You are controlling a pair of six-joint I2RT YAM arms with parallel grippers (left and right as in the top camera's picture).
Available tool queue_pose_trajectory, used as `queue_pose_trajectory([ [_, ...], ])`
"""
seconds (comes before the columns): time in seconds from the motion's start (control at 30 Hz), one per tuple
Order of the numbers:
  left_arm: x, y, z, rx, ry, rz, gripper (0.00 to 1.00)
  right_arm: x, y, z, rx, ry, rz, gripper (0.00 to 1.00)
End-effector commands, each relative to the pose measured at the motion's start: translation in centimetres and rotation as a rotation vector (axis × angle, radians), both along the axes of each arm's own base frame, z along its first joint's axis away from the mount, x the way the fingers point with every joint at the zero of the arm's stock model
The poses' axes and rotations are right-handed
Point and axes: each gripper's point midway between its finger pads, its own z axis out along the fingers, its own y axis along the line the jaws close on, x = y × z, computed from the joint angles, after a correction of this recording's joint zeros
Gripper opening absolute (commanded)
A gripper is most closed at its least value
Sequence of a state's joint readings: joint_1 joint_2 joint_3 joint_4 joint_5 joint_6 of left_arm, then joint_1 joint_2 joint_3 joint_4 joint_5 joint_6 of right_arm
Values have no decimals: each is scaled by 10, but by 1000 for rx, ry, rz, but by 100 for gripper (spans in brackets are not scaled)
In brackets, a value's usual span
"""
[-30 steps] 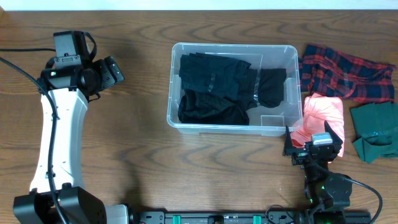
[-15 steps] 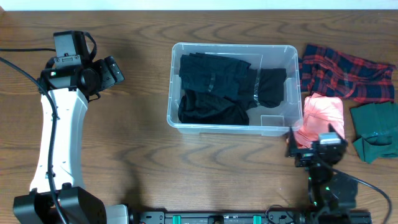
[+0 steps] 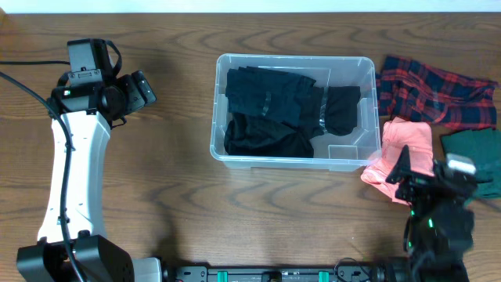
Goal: Pack container
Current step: 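Reach the right gripper down and grasp the pink garment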
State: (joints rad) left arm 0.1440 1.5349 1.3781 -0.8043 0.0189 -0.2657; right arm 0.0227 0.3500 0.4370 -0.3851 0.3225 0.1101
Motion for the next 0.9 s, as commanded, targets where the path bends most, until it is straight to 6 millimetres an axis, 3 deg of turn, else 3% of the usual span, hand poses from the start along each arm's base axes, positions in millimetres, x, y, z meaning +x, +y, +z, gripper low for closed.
queue_pose_trajectory([
  [0.0,-1,4,4,14,-8,13,98,11,-10,0,22,58,-49,99],
  [0.17,-1,4,4,14,-8,13,98,40,-11,-9,99,193,30,99],
  [0.33,-1,4,4,14,-8,13,98,58,-25,-30,256,332,85,99],
  [0.5,-1,4,4,14,-8,13,98,60,-58,-70,384,466,-3,99],
  [0.6,-1,4,4,14,-8,13,98,59,-62,-89,464,513,-45,99],
  [0.87,-1,4,4,14,-8,13,98,60,-73,-107,452,559,-96,99],
])
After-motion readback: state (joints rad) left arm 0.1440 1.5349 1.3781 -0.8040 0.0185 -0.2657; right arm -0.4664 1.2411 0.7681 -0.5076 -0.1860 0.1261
